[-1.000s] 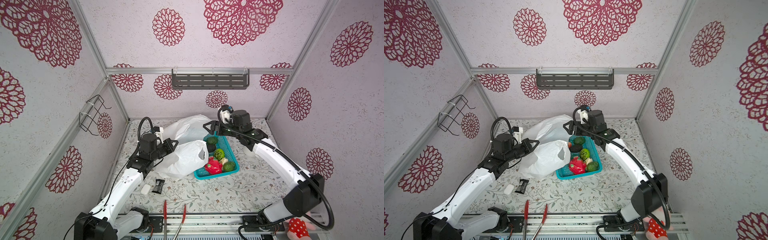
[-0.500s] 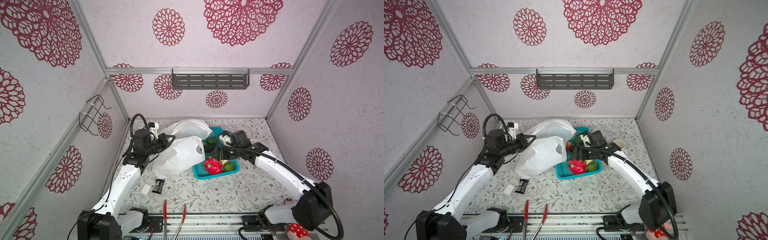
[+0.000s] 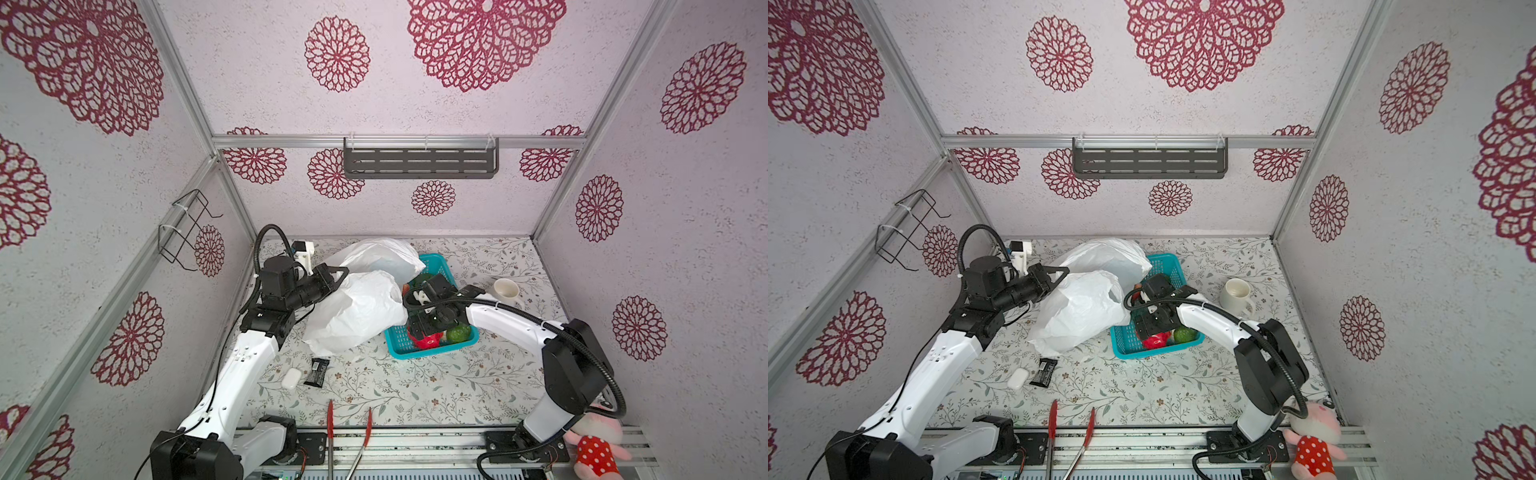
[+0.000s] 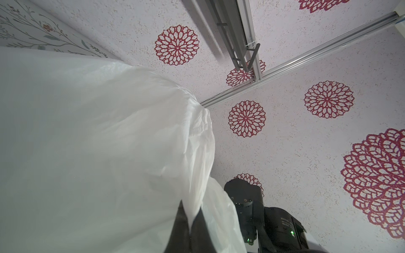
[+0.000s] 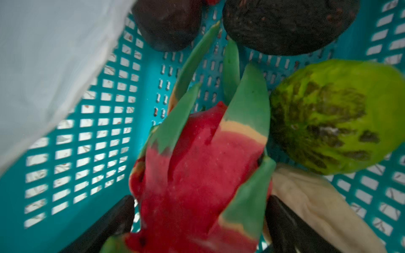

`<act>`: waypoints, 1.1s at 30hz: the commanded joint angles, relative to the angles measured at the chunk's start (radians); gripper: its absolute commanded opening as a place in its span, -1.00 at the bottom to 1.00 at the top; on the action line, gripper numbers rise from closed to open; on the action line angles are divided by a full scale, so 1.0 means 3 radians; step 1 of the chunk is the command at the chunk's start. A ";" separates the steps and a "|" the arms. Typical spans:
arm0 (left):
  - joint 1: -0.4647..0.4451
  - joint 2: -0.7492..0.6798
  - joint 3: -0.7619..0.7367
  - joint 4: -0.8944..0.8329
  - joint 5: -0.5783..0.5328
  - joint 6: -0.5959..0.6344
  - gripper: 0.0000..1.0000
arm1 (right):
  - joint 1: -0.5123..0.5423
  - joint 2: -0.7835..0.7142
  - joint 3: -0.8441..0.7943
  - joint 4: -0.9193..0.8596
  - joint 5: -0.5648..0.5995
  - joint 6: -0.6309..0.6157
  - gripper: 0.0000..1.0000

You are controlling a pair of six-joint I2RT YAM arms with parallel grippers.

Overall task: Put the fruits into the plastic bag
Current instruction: 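Lower the right gripper into the basket and grasp the red dragon fruit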

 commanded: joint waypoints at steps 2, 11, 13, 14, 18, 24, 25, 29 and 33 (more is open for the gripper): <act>0.0018 -0.0060 -0.0002 -0.0010 0.0000 -0.0033 -1.00 | 0.0038 0.0133 -0.0082 0.0053 0.0002 -0.0047 0.87; 0.0018 -0.0090 -0.0007 -0.0082 -0.0027 -0.0020 -1.00 | 0.0038 0.0343 -0.0162 0.0240 -0.0002 -0.0014 0.85; 0.0018 -0.0092 -0.0017 -0.0087 -0.0032 -0.0020 -1.00 | 0.0038 0.0399 -0.0126 0.0168 0.0137 0.0011 0.89; 0.0019 -0.0087 -0.0022 -0.0079 -0.0040 -0.0023 -1.00 | 0.0038 0.0426 -0.0105 0.0129 0.0199 0.0019 0.94; 0.0017 -0.0076 -0.0065 -0.0033 -0.0053 -0.0036 -1.00 | 0.0068 0.0490 -0.0080 0.0058 0.0311 0.0022 0.98; 0.0014 -0.0065 -0.0089 -0.0003 -0.0064 -0.0055 -1.00 | 0.0100 0.0566 -0.0045 0.0090 0.0213 -0.0066 0.94; 0.0013 -0.0066 -0.0080 -0.0012 -0.0063 -0.0059 -1.00 | 0.0100 0.0559 -0.0056 0.0119 0.0154 -0.0087 0.93; 0.0013 -0.0089 -0.0054 -0.0072 -0.0084 -0.0021 -1.00 | 0.0097 0.0503 -0.0104 0.0208 -0.0049 -0.0151 0.52; 0.0013 -0.0111 -0.0071 -0.0097 -0.0097 0.0007 -1.00 | 0.0091 0.0349 -0.0165 0.0337 -0.0245 -0.0191 -0.37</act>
